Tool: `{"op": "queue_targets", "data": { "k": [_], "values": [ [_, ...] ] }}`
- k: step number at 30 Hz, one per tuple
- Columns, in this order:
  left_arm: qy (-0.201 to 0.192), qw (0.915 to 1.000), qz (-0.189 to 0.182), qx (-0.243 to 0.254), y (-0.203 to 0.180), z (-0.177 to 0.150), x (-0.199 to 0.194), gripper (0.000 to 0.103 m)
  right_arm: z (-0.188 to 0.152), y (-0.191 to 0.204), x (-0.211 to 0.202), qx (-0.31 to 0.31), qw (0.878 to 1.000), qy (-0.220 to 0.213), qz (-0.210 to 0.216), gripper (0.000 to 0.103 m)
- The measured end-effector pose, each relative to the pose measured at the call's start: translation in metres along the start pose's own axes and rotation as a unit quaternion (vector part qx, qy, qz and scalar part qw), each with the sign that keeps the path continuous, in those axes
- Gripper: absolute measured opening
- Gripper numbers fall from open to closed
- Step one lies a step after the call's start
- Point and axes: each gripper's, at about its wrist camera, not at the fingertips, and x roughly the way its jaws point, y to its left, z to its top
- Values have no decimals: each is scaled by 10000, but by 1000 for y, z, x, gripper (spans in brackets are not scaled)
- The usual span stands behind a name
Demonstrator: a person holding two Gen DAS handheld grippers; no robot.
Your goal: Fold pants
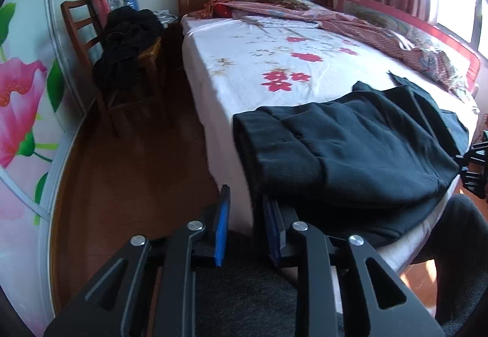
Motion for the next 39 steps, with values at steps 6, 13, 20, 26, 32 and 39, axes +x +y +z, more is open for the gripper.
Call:
{"op": "queue_targets", "data": {
  "k": [6, 13, 20, 26, 32, 39],
  "values": [
    [-18, 9930, 947, -704, 23, -8, -26, 54, 2, 0, 4, -238, 9996, 72, -141, 7],
    [-345, 9858, -861, 1398, -112, 24, -14, 84, 5, -1, -6, -39, 9999, 130, 102, 7],
    [-303, 9216, -1641, 3503, -188, -9, 3, 82, -2, -15, -16, 224, 9992, 169, 295, 7],
    [516, 9239, -1950, 3251, -179, -13, 26, 58, -2, -29, -13, 414, 9988, 203, 158, 7],
    [1200, 9127, -1944, 3389, -169, -23, 29, 57, 0, -8, -14, 158, 9987, 493, -43, 30],
    [1161, 9490, -2392, 1696, -124, 38, 14, 84, 38, 73, -79, -1510, 9772, -874, -1209, 50]
  ]
}}
